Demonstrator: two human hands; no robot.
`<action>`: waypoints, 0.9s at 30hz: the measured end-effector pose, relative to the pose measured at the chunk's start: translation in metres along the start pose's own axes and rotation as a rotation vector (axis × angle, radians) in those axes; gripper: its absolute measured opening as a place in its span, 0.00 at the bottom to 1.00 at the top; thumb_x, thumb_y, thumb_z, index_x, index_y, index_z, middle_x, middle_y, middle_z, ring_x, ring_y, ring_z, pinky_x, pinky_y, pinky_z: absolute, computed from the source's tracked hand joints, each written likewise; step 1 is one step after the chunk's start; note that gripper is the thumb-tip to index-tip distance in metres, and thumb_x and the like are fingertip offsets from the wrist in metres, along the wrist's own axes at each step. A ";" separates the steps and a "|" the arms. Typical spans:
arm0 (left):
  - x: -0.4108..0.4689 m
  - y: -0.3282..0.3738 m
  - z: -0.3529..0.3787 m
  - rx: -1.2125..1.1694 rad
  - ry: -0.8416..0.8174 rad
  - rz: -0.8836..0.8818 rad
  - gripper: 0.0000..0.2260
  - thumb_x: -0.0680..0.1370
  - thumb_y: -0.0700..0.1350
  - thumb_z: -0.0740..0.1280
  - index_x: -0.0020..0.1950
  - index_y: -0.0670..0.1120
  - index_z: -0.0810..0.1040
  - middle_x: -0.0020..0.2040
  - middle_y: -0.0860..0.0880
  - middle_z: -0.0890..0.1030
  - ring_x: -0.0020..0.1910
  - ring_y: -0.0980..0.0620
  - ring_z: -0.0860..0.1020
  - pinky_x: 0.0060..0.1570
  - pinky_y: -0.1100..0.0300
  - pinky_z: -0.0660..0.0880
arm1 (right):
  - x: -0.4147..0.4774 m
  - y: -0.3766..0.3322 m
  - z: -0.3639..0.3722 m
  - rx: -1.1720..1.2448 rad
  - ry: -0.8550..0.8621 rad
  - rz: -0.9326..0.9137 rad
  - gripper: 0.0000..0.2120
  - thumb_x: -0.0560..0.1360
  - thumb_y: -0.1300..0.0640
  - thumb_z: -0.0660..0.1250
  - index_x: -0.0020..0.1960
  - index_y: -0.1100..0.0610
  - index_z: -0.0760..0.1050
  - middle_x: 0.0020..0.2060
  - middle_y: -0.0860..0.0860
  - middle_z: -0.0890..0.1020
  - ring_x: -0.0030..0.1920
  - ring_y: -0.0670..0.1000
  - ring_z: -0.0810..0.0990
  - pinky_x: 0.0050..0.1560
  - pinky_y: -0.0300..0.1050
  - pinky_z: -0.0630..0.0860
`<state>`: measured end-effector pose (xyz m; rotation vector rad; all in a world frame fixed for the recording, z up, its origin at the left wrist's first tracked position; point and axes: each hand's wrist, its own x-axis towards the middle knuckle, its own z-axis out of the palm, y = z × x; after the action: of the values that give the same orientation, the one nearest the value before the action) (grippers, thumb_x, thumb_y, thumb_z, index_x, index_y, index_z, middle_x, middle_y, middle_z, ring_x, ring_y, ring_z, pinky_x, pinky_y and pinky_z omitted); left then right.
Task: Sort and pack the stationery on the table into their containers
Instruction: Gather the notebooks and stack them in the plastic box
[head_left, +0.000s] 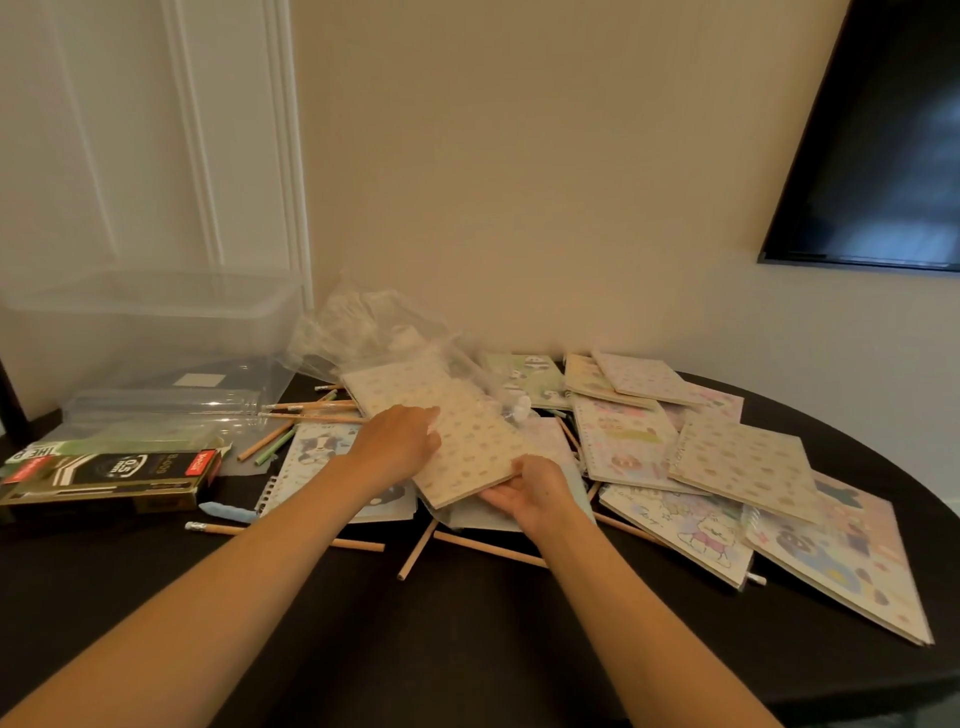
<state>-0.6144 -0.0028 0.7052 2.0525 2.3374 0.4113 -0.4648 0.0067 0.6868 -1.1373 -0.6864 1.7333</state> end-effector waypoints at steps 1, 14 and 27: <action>0.003 0.002 0.001 -0.030 -0.010 0.002 0.21 0.82 0.46 0.52 0.75 0.46 0.58 0.68 0.43 0.70 0.64 0.44 0.70 0.57 0.52 0.69 | 0.000 -0.002 -0.001 0.008 -0.019 0.017 0.20 0.80 0.69 0.47 0.71 0.64 0.61 0.64 0.64 0.73 0.62 0.63 0.74 0.50 0.55 0.73; 0.028 0.016 0.005 -0.384 0.106 0.150 0.21 0.83 0.52 0.46 0.74 0.50 0.62 0.74 0.46 0.64 0.71 0.47 0.63 0.67 0.53 0.61 | 0.043 0.001 0.041 0.172 -0.123 -0.016 0.23 0.79 0.72 0.48 0.71 0.58 0.64 0.63 0.61 0.73 0.57 0.62 0.75 0.37 0.55 0.76; 0.023 0.003 0.020 -0.508 0.009 0.228 0.19 0.83 0.50 0.49 0.73 0.52 0.63 0.74 0.50 0.64 0.74 0.50 0.58 0.72 0.55 0.55 | 0.053 -0.005 0.039 -0.545 -0.137 0.150 0.11 0.80 0.63 0.55 0.53 0.67 0.74 0.36 0.57 0.81 0.31 0.49 0.81 0.35 0.33 0.73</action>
<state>-0.6113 0.0241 0.6903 2.0469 1.7547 0.9082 -0.5057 0.0581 0.6867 -1.4725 -1.2362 1.8146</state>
